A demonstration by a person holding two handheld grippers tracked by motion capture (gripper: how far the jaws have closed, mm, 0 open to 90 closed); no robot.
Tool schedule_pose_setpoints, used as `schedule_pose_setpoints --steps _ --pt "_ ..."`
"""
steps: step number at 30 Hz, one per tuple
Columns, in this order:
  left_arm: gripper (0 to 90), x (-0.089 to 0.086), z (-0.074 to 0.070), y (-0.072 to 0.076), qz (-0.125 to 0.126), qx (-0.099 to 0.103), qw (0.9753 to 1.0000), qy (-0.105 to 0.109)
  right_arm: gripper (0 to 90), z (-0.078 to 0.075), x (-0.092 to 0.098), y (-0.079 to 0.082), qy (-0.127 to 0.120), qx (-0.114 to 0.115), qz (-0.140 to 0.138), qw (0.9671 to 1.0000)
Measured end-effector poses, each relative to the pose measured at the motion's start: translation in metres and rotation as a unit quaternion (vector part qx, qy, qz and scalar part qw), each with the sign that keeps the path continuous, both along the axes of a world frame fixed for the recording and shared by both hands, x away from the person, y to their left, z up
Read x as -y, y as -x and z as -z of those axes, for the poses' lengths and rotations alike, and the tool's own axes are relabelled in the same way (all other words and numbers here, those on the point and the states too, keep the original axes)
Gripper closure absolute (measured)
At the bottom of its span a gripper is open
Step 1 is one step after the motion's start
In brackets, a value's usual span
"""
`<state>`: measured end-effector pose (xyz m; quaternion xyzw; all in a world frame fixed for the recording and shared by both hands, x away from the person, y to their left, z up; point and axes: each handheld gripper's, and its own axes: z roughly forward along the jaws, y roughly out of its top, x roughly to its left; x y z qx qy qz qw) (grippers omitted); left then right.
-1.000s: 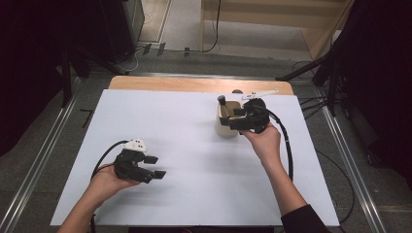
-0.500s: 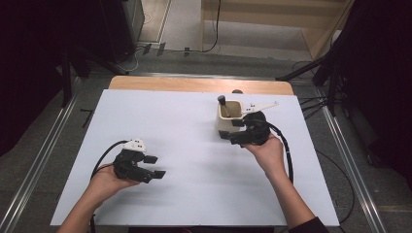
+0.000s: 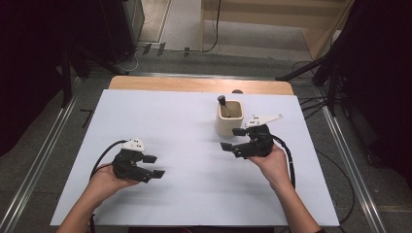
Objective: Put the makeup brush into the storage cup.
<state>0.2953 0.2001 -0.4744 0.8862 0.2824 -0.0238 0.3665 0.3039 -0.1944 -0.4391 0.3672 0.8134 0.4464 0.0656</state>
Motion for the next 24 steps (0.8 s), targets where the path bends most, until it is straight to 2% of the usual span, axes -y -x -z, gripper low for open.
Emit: schedule_pose_setpoints --steps 8,13,19,24 --pt "32.4 0.000 0.000 0.000 -0.001 0.000 1.0000 0.001 25.0 0.016 0.006 0.008 -0.003 -0.010 0.000 0.9999" --pt "32.0 0.000 0.000 0.000 -0.002 0.001 1.0000 0.000 25.0 0.025 0.008 0.014 0.014 -0.009 -0.003 0.9999" --pt "32.0 0.000 0.000 0.001 -0.001 0.004 1.0000 0.000 25.0 0.031 0.016 0.020 0.018 -0.017 0.002 0.9997" --pt "32.0 0.001 0.000 0.001 -0.001 0.004 1.0000 0.000 25.0 0.035 0.027 0.026 0.012 -0.023 0.010 0.9996"
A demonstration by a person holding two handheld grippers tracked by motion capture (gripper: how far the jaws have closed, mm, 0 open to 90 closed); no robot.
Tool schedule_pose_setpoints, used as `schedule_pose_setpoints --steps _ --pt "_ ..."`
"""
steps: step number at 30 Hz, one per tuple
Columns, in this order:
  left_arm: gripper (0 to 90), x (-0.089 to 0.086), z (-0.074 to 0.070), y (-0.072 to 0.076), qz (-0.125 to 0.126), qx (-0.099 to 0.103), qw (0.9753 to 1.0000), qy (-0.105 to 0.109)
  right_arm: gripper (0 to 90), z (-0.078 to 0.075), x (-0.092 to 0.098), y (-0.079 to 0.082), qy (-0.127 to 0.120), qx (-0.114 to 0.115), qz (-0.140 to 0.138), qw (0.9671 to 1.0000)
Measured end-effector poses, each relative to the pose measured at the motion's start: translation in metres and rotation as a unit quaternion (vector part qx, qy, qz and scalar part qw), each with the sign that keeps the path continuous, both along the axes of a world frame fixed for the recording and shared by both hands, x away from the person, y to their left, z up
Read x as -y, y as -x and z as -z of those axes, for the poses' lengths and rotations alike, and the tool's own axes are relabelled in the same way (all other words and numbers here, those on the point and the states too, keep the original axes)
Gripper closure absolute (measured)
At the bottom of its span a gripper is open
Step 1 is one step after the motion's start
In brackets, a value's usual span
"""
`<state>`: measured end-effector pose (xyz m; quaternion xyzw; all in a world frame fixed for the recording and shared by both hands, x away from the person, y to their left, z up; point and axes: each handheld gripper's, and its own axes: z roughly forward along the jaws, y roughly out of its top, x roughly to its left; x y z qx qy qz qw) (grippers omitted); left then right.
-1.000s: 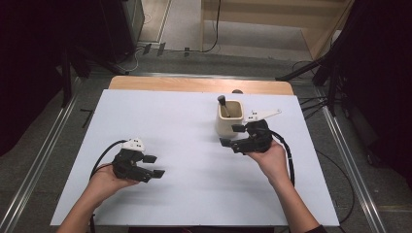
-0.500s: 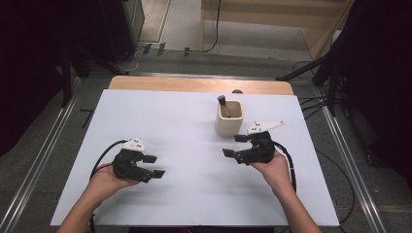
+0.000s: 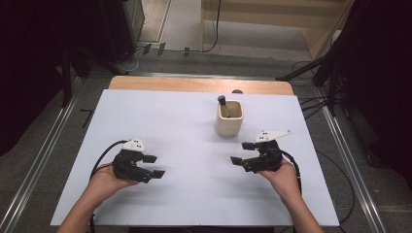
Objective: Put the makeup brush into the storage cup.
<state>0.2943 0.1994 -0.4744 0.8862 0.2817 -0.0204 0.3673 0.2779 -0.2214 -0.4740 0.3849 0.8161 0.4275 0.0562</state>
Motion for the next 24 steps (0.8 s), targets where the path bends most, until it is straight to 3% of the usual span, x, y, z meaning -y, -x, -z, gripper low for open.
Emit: schedule_pose_setpoints --steps 24 --pt "31.8 0.001 0.000 0.001 0.004 0.007 1.0000 -0.002 22.9 0.010 0.023 0.022 0.003 -0.002 0.026 0.9997"
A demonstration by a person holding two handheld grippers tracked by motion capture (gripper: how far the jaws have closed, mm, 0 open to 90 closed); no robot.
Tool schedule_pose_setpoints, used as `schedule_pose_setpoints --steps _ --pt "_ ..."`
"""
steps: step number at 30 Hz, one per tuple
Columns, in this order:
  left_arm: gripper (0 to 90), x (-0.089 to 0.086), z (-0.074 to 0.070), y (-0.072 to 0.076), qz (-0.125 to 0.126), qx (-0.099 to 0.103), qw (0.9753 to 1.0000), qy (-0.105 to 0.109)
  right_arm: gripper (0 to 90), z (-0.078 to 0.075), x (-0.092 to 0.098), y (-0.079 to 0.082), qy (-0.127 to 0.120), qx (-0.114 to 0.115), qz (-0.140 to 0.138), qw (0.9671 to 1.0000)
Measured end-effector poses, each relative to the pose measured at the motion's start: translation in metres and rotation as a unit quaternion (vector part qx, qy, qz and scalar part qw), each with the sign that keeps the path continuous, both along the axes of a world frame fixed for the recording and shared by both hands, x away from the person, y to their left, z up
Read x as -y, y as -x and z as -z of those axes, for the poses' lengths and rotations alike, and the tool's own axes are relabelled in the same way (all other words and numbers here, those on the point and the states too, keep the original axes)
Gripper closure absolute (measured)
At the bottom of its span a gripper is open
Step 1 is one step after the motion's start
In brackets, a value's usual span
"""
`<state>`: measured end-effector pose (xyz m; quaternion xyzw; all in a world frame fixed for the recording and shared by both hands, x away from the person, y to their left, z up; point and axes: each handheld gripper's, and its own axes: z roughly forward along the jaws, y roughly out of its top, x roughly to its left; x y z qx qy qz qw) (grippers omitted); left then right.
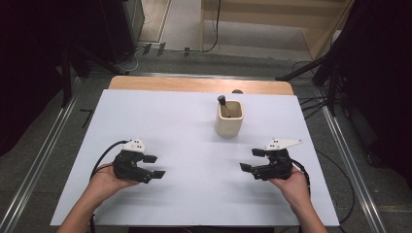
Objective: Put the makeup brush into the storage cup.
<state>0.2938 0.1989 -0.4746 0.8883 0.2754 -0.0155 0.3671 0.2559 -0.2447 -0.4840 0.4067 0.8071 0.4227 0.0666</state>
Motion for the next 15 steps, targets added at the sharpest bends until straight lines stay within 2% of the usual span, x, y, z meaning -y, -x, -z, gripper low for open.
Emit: schedule_pose_setpoints --steps 5,15 --pt "31.7 -0.0004 0.0004 -0.0006 -0.001 0.001 1.0000 0.003 23.0 0.0003 0.0013 -0.0017 -0.006 0.002 0.002 1.0000" --pt "31.6 0.0003 0.0010 -0.0003 0.000 0.001 1.0000 -0.002 23.1 0.0031 -0.0006 -0.0059 0.003 -0.005 -0.001 1.0000"
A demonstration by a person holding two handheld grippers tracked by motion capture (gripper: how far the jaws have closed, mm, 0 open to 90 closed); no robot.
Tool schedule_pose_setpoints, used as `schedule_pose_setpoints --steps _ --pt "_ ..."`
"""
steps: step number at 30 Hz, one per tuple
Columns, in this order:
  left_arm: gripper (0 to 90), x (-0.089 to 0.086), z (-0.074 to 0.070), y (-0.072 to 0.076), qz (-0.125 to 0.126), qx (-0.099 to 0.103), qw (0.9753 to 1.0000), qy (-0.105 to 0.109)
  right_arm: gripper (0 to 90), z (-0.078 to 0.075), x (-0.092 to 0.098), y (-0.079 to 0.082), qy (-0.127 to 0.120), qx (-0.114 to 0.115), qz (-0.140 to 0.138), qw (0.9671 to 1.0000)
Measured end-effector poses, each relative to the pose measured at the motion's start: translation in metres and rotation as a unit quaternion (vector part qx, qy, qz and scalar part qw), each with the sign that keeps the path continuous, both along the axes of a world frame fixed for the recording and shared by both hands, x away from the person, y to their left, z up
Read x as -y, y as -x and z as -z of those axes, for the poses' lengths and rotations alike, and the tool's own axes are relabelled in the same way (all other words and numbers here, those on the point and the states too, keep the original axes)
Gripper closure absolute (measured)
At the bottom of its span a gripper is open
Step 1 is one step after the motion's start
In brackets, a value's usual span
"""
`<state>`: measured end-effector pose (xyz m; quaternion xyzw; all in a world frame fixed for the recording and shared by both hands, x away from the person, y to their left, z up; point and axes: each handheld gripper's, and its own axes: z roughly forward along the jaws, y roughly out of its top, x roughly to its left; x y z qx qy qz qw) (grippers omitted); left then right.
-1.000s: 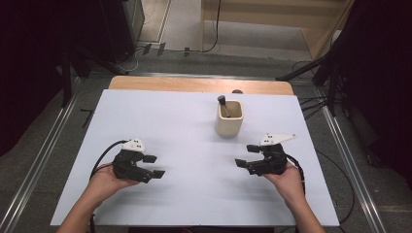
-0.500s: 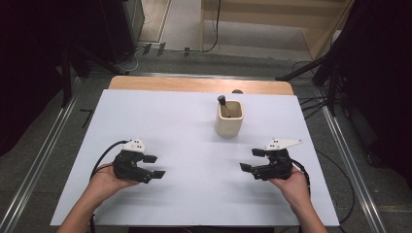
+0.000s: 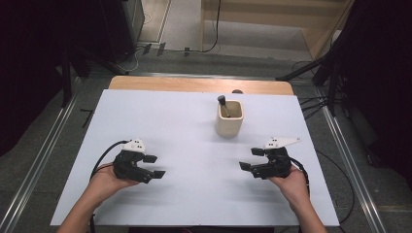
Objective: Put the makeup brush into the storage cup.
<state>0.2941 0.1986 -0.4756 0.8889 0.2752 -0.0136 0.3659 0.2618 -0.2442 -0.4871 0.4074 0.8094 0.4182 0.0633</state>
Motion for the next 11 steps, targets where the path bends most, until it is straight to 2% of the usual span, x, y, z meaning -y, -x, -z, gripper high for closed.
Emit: schedule_pose_setpoints --steps 11 --pt "31.4 0.0002 0.0002 0.0000 0.001 0.000 1.0000 0.001 23.0 -0.0009 -0.0005 0.0003 0.010 0.005 -0.005 0.9999"
